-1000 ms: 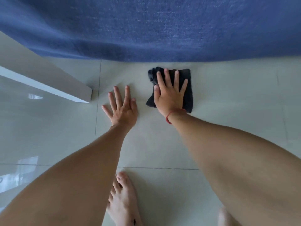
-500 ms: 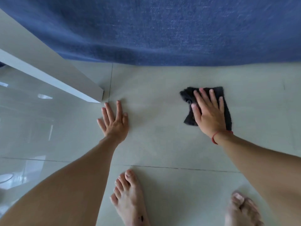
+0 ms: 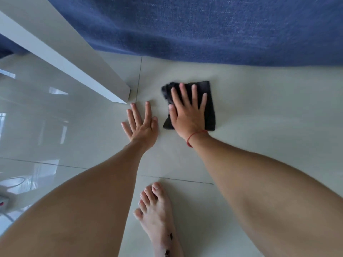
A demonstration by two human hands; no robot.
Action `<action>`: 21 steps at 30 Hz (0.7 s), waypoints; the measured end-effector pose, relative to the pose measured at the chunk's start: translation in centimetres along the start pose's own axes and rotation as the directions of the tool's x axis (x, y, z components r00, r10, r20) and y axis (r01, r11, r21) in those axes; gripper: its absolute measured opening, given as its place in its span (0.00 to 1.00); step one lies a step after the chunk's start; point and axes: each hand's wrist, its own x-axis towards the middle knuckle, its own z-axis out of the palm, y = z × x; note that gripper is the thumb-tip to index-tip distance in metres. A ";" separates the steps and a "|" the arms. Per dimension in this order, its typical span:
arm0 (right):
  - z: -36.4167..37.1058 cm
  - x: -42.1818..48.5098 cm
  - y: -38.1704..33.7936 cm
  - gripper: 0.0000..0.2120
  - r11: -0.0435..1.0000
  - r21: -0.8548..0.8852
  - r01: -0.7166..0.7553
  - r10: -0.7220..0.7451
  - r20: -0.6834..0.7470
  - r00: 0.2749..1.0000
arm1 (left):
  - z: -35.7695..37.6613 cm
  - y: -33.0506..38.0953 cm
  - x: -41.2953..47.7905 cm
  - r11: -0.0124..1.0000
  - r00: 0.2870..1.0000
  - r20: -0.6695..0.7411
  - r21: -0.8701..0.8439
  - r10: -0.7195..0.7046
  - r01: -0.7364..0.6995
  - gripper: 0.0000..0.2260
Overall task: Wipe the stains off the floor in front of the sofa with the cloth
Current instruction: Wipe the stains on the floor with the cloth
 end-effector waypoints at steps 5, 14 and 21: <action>-0.9 -4.8 4.8 0.22 0.938 -0.036 0.345 -0.340 0.097 0.935 | -0.1 -0.2 0.0 1.000 1.000 0.013 -0.013 0.012 -0.012 0.25; -3.0 -1.8 8.6 0.24 0.965 -0.012 -0.260 0.260 -0.045 0.965 | -0.2 0.0 0.0 1.000 1.000 0.009 -0.002 0.014 -0.014 0.25; -0.4 1.8 -1.3 0.24 0.997 0.032 -0.075 0.074 0.011 0.997 | -0.3 -0.2 0.1 1.000 0.999 0.038 0.004 0.011 -0.011 0.25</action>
